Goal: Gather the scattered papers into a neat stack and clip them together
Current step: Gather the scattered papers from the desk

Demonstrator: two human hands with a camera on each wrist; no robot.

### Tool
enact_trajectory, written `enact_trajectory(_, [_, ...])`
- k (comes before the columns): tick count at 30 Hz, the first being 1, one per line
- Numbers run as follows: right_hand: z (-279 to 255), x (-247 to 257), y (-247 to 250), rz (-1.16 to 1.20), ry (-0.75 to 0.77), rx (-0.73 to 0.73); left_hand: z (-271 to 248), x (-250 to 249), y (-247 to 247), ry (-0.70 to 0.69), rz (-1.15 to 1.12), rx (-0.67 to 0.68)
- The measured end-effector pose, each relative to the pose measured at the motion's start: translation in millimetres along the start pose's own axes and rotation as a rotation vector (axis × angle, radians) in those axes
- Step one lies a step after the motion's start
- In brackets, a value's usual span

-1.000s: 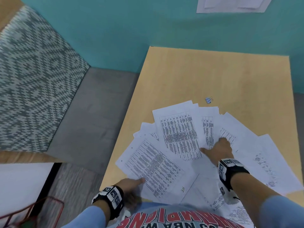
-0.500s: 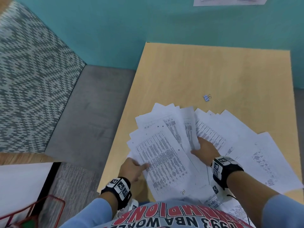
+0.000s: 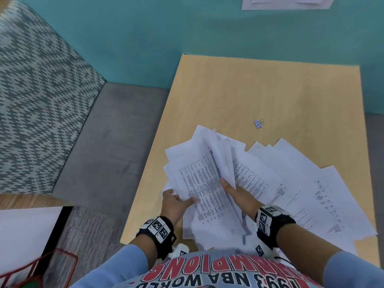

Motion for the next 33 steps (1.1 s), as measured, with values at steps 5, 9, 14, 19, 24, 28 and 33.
enact_trajectory(5, [-14.7,-5.4,-17.3,-0.066,0.089,0.077,31.7,14.4,-6.1,-0.112,0.219,-0.004])
enact_trajectory(9, [-21.6,-17.6,-12.2,-0.046,0.08,0.076,9.3,-14.4,-34.2,-0.23,0.278,0.12])
enact_trajectory(14, [-32.7,-32.7,34.8,-0.135,0.07,-0.317,-7.4,-32.7,-44.2,-0.234,0.284,0.191])
enact_trajectory(19, [-71.2,-117.9,108.9,-0.034,-0.316,-0.722,3.3,-36.3,-26.7,-0.188,0.24,0.273])
enact_trajectory(24, [-50.9,-114.9,96.5,0.216,-0.184,-0.604,7.8,-23.8,-28.9,-0.072,0.305,0.398])
enact_trajectory(28, [-40.3,-75.9,72.8,0.134,-0.023,-0.44,24.1,-13.1,-37.5,-0.03,0.414,0.432])
enact_trajectory(33, [-46.9,-71.6,70.0,0.098,0.04,-0.367,42.2,-10.2,-40.9,-0.071,0.415,0.443])
Point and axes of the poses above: each hand's wrist, its own z-axis towards the middle knuckle, its own y-axis out of the back of the hand, x = y × z, the point moved 9 cm from there along z, towards the middle knuckle, and after that the axes turned 7 degrees about -z, right-handed, at the moved point
